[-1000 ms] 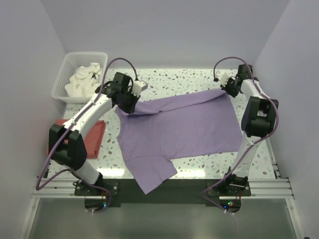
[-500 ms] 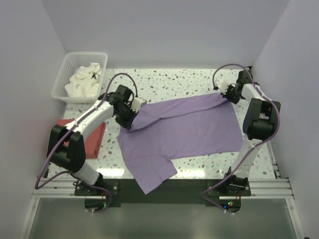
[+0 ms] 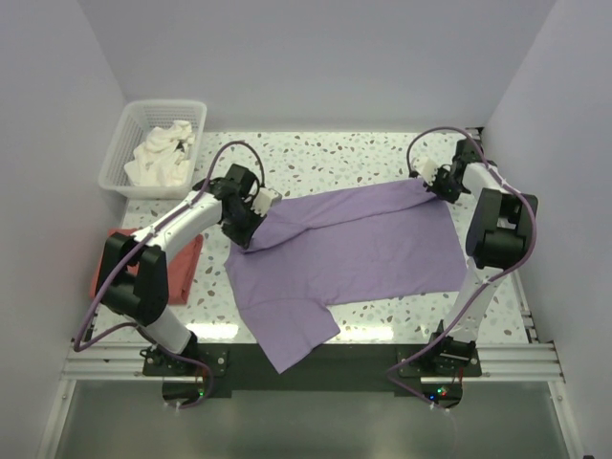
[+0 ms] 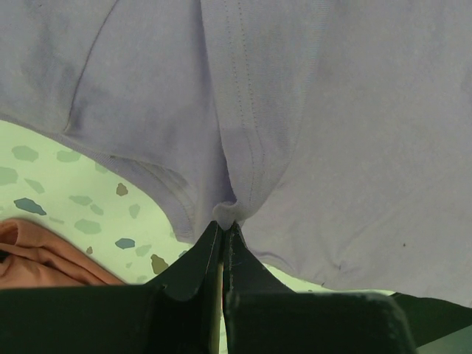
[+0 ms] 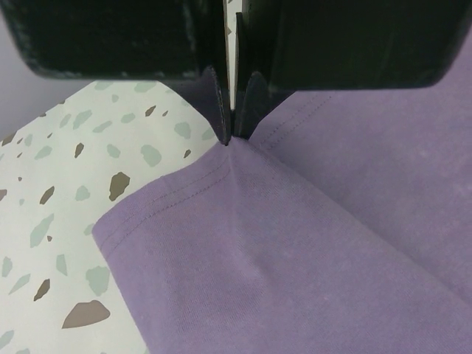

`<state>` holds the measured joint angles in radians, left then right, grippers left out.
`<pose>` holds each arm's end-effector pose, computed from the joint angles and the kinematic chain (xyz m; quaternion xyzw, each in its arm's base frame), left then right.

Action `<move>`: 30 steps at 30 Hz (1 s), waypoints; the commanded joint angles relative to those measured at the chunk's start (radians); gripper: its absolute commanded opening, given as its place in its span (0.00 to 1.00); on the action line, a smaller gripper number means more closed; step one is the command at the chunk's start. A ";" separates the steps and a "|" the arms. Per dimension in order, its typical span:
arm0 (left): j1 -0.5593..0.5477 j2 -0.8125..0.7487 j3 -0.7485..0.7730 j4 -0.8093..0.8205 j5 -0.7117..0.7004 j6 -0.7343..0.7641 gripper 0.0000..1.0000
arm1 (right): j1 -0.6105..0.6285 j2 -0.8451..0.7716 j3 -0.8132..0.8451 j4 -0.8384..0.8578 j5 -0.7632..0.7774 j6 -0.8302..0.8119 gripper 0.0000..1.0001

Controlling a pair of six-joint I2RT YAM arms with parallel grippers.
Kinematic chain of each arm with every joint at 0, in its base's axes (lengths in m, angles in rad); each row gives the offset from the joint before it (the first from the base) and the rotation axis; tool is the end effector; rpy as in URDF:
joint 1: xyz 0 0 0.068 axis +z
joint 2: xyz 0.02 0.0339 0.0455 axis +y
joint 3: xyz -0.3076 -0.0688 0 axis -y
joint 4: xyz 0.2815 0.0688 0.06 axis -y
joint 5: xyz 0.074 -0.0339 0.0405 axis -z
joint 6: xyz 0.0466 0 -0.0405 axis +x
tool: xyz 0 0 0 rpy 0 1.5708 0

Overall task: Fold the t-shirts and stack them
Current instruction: Fold the tshirt

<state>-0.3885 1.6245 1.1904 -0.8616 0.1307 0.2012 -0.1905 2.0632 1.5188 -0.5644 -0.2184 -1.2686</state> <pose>0.3214 -0.1381 0.2410 0.2958 0.9432 -0.0772 0.1302 0.4836 -0.0830 0.1831 -0.5181 0.8176 -0.0726 0.2404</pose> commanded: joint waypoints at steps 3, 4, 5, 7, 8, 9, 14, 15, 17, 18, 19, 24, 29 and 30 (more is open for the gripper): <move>0.000 -0.026 0.020 0.009 -0.037 0.023 0.00 | -0.007 -0.055 0.037 -0.023 0.002 -0.041 0.00; 0.000 -0.035 0.018 0.006 -0.039 0.024 0.00 | -0.007 -0.057 0.034 -0.028 0.005 -0.043 0.00; 0.000 -0.038 0.020 0.004 -0.037 0.024 0.00 | -0.009 -0.060 0.034 -0.035 0.007 -0.043 0.00; 0.000 -0.044 0.028 -0.008 -0.040 0.026 0.00 | -0.016 -0.071 0.041 -0.054 -0.001 -0.041 0.00; 0.000 -0.048 0.031 -0.011 -0.046 0.026 0.00 | -0.020 -0.072 0.044 -0.058 -0.006 -0.041 0.00; 0.000 -0.052 0.035 -0.016 -0.046 0.027 0.00 | -0.021 -0.077 0.043 -0.060 -0.007 -0.043 0.00; 0.004 -0.075 0.043 -0.024 -0.052 0.033 0.00 | -0.035 -0.109 0.035 -0.095 -0.024 -0.049 0.00; 0.004 -0.074 0.040 -0.025 -0.054 0.037 0.00 | -0.036 -0.112 0.027 -0.101 -0.025 -0.052 0.00; 0.005 -0.074 0.031 -0.021 -0.054 0.041 0.00 | -0.036 -0.132 -0.012 -0.103 -0.026 -0.066 0.00; 0.005 -0.074 0.022 -0.011 -0.054 0.041 0.00 | -0.035 -0.138 -0.029 -0.095 -0.024 -0.071 0.00; 0.005 -0.066 0.018 -0.010 -0.052 0.044 0.00 | -0.036 -0.140 -0.058 -0.080 -0.021 -0.080 0.00; 0.004 -0.038 0.011 -0.007 -0.025 0.055 0.00 | -0.035 -0.120 -0.083 -0.061 -0.003 -0.083 0.00; 0.004 -0.018 0.009 -0.023 -0.023 0.096 0.08 | -0.036 -0.117 -0.074 -0.112 0.007 -0.106 0.25; 0.005 -0.018 0.017 -0.033 -0.017 0.101 0.13 | -0.036 -0.120 -0.065 -0.130 0.007 -0.106 0.33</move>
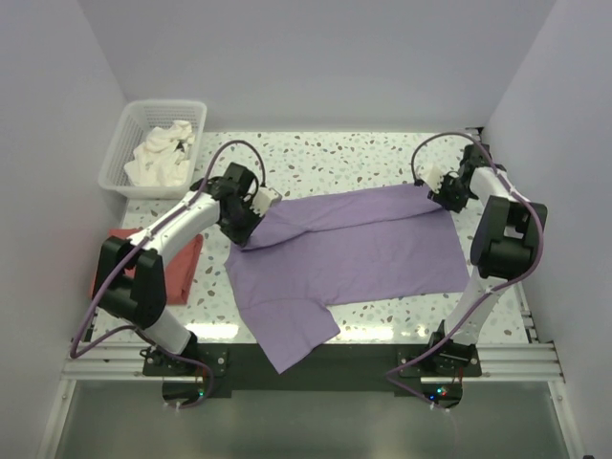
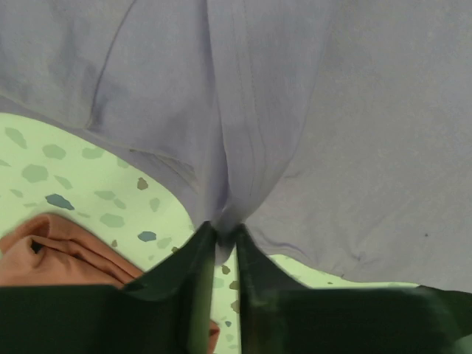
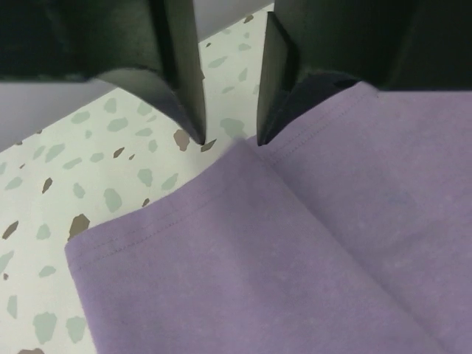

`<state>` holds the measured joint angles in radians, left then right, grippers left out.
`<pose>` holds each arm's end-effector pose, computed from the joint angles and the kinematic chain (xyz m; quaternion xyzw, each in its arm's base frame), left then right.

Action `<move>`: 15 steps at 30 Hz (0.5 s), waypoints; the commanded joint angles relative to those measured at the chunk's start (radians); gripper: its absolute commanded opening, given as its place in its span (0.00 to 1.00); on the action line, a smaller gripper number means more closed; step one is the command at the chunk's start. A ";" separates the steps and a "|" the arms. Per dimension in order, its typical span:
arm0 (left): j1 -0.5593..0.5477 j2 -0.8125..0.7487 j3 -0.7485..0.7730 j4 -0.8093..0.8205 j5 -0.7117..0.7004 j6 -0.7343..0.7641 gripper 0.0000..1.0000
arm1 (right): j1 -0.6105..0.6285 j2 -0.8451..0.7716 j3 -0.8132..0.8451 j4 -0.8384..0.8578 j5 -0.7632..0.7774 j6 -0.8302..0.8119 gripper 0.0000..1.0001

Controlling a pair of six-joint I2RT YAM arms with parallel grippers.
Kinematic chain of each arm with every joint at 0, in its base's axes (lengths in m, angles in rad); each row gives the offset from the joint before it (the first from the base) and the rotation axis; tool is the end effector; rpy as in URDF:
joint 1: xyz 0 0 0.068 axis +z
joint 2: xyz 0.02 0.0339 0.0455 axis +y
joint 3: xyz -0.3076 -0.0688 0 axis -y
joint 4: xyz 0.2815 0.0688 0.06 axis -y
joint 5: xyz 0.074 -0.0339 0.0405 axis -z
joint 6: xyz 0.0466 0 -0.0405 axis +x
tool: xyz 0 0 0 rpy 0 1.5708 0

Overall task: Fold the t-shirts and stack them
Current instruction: Fold the tshirt

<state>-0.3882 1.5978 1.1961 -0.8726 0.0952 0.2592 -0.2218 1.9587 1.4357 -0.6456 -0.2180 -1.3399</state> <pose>0.3186 -0.1351 0.2510 0.3209 0.9344 -0.0565 0.1442 0.4480 -0.0907 0.1997 -0.5350 0.8142 -0.0641 0.2161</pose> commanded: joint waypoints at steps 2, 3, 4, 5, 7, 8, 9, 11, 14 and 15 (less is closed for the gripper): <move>0.021 -0.007 0.037 -0.038 0.091 0.075 0.33 | -0.005 -0.021 0.051 -0.097 0.002 -0.021 0.50; 0.034 -0.036 0.046 -0.055 0.133 0.087 0.39 | -0.007 -0.033 0.061 -0.112 -0.004 -0.016 0.55; 0.060 -0.050 0.060 -0.066 0.171 0.115 0.48 | -0.007 -0.040 0.087 -0.143 -0.009 -0.004 0.58; 0.069 -0.061 0.088 -0.081 0.248 0.132 0.50 | -0.005 -0.043 0.104 -0.163 -0.029 0.002 0.64; 0.089 -0.082 0.108 -0.071 0.279 0.152 0.53 | -0.005 -0.044 0.165 -0.224 -0.052 0.027 0.67; 0.097 -0.079 0.124 -0.065 0.290 0.149 0.53 | -0.005 -0.040 0.187 -0.235 -0.060 0.047 0.67; 0.103 -0.055 0.134 -0.046 0.291 0.140 0.53 | -0.002 -0.031 0.212 -0.265 -0.085 0.063 0.67; 0.112 -0.010 0.164 -0.040 0.287 0.111 0.53 | 0.004 0.009 0.285 -0.290 -0.103 0.129 0.59; 0.112 0.071 0.198 -0.016 0.317 0.052 0.50 | 0.033 0.065 0.356 -0.315 -0.092 0.220 0.43; 0.111 0.105 0.207 0.007 0.337 0.037 0.50 | 0.050 0.072 0.362 -0.315 -0.087 0.237 0.40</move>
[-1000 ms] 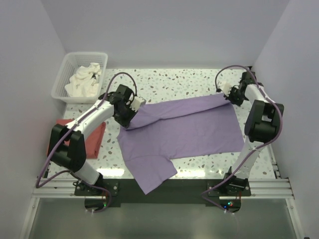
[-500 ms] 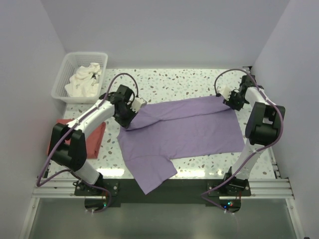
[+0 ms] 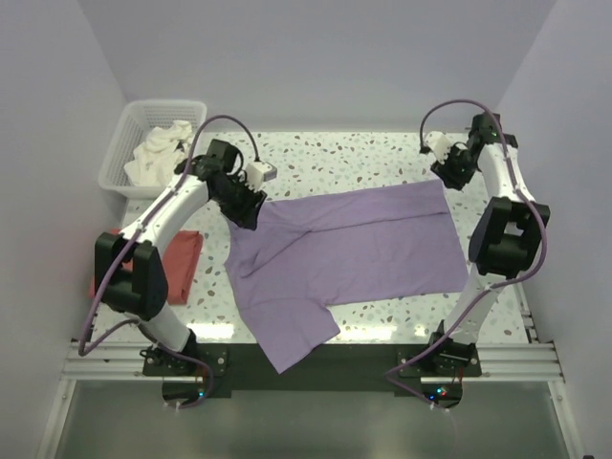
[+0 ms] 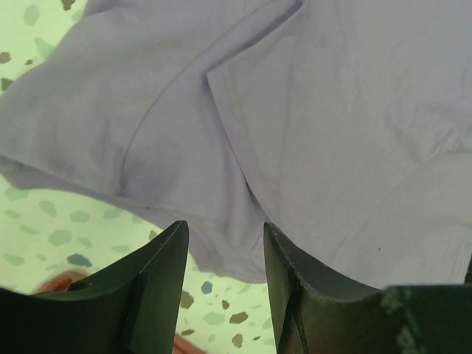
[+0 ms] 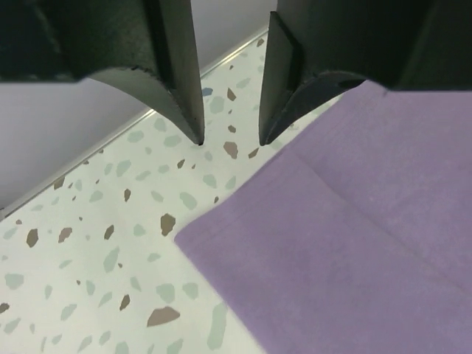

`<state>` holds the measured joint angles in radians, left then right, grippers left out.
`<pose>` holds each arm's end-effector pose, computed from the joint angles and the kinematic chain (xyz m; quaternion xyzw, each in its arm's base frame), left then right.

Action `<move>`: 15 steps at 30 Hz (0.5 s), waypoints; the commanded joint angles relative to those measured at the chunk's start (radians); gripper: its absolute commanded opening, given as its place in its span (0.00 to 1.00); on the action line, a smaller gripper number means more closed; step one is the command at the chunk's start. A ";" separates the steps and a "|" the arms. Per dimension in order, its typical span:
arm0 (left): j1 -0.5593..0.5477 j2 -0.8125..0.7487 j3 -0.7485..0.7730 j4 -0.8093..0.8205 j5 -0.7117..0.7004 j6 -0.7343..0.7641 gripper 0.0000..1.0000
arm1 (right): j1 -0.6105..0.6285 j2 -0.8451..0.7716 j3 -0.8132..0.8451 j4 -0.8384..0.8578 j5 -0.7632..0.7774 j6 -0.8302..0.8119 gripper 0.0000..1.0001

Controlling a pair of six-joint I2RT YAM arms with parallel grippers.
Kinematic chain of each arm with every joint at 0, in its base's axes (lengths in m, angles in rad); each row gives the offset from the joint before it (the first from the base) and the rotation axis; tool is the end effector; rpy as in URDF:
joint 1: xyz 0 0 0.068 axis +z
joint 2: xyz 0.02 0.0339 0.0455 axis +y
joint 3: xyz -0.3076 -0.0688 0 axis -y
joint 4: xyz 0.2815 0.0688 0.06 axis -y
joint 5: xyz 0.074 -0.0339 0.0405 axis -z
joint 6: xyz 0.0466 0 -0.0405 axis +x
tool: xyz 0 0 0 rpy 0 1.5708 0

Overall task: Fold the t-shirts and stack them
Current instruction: Fold the tshirt

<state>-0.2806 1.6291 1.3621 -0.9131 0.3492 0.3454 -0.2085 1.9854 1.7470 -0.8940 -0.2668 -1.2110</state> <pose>0.3512 -0.1178 0.2953 0.3295 0.9087 -0.1641 0.1966 0.4742 -0.0878 0.2792 -0.4902 0.8345 -0.0420 0.2481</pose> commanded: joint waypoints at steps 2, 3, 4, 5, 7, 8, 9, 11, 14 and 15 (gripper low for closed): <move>-0.003 0.109 0.063 0.078 0.134 -0.103 0.50 | 0.055 0.068 0.057 -0.060 -0.022 0.155 0.36; -0.008 0.145 0.069 0.101 0.143 -0.120 0.50 | 0.073 0.076 0.055 -0.056 -0.015 0.172 0.36; -0.009 0.164 0.077 0.109 0.163 -0.149 0.50 | 0.080 0.084 0.058 -0.046 -0.005 0.203 0.35; -0.009 0.181 0.083 0.137 0.168 -0.164 0.50 | 0.087 0.098 0.060 -0.042 -0.002 0.218 0.35; -0.011 0.221 0.080 0.166 0.177 -0.201 0.49 | 0.103 0.110 0.065 -0.029 0.008 0.254 0.34; -0.012 0.232 0.077 0.195 0.178 -0.210 0.49 | 0.110 0.124 0.066 -0.026 0.011 0.263 0.34; -0.017 0.257 0.077 0.206 0.180 -0.220 0.49 | 0.113 0.127 0.068 -0.025 0.012 0.271 0.34; -0.023 0.282 0.077 0.236 0.174 -0.243 0.49 | 0.115 0.131 0.065 -0.019 0.008 0.287 0.34; -0.035 0.328 0.074 0.267 0.163 -0.252 0.49 | 0.115 0.128 0.051 -0.010 0.011 0.291 0.34; -0.038 0.343 0.071 0.275 0.163 -0.253 0.50 | 0.115 0.124 0.048 -0.008 0.011 0.285 0.34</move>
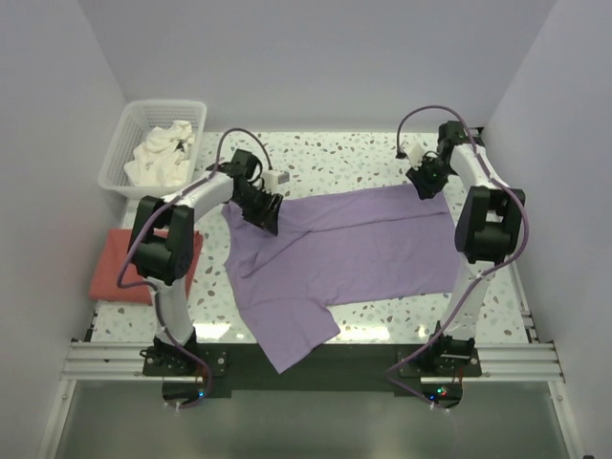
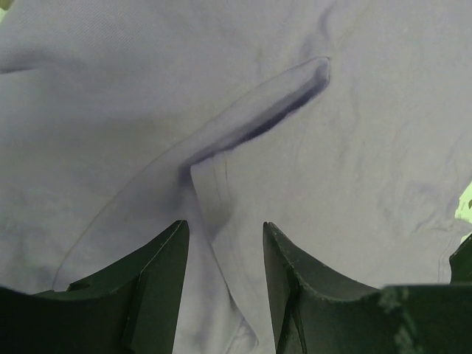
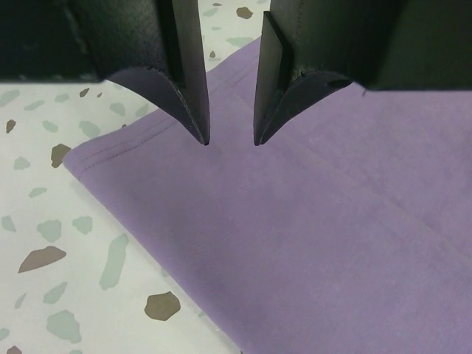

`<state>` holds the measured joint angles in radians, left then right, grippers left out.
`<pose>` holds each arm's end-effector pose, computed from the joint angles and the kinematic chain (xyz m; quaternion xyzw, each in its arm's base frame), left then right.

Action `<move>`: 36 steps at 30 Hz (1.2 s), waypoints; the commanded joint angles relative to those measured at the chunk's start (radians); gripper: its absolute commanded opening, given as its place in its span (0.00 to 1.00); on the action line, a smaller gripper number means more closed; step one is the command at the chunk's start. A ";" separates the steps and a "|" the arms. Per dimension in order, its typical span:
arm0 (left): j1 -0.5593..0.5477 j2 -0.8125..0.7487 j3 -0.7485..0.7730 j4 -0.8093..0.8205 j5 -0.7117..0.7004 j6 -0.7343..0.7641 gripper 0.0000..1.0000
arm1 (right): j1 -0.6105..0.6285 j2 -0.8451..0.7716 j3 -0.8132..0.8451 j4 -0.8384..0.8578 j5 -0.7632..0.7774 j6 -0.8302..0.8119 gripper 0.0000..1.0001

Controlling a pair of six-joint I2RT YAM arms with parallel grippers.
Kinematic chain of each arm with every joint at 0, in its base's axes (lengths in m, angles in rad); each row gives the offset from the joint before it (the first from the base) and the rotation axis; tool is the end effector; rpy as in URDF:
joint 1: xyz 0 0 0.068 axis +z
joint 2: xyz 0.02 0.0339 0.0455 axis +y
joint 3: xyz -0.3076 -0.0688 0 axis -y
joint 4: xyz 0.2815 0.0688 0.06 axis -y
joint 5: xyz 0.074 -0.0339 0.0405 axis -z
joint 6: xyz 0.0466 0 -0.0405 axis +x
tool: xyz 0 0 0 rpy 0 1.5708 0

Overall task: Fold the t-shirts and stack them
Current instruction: Fold the tshirt

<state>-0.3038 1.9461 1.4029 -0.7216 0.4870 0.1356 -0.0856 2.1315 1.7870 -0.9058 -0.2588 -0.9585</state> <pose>0.4128 -0.1523 0.1957 0.2449 0.9281 -0.2499 0.1274 0.5055 -0.0314 0.2224 -0.4325 0.8785 0.0315 0.2007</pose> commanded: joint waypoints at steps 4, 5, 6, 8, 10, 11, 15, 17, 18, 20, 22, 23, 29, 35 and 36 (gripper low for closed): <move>-0.020 0.066 0.033 0.096 0.018 -0.053 0.50 | -0.006 -0.034 -0.012 0.008 0.004 0.023 0.34; -0.020 0.071 0.034 0.099 0.024 -0.053 0.50 | -0.008 -0.035 -0.014 0.007 0.004 0.023 0.33; -0.023 0.074 0.036 0.099 0.030 -0.053 0.49 | -0.006 -0.038 -0.017 0.008 0.004 0.018 0.33; -0.026 0.060 0.036 0.106 0.058 -0.050 0.46 | -0.006 -0.042 -0.021 0.010 0.007 0.015 0.33; -0.037 0.041 0.025 0.111 0.094 -0.034 0.42 | -0.006 -0.042 -0.023 0.010 0.012 0.010 0.33; -0.043 0.012 0.016 0.122 0.107 -0.028 0.39 | -0.008 -0.041 -0.023 0.010 0.012 0.010 0.33; -0.099 -0.039 -0.024 0.139 0.151 0.013 0.16 | -0.008 -0.035 -0.017 0.008 0.018 0.007 0.33; -0.130 -0.030 -0.024 0.094 0.160 0.041 0.06 | -0.006 -0.031 -0.015 0.010 0.023 0.007 0.33; -0.162 -0.026 -0.024 0.077 0.162 0.056 0.03 | -0.008 -0.028 -0.011 0.011 0.024 0.006 0.33; -0.195 -0.024 -0.024 0.032 0.150 0.110 0.01 | -0.008 -0.024 -0.006 0.011 0.026 0.006 0.33; -0.227 -0.029 -0.019 -0.001 0.130 0.179 0.20 | -0.008 -0.013 0.011 0.002 0.027 0.007 0.33; -0.230 -0.039 -0.016 -0.033 0.122 0.197 0.27 | -0.008 -0.012 0.014 0.002 0.026 0.009 0.33; -0.098 -0.088 0.054 -0.055 0.122 0.204 0.35 | 0.001 0.005 0.035 0.012 0.024 0.026 0.33; 0.100 -0.056 0.116 0.046 -0.068 0.078 0.31 | 0.029 0.028 0.046 0.068 0.024 0.072 0.33; 0.112 -0.050 0.129 0.054 -0.092 0.050 0.31 | 0.033 0.033 0.049 0.086 0.026 0.084 0.33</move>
<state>-0.2295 1.9198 1.4914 -0.7208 0.5072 0.2600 -0.0742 2.1429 1.7958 -0.8829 -0.2337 -0.9195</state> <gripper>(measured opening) 0.317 0.331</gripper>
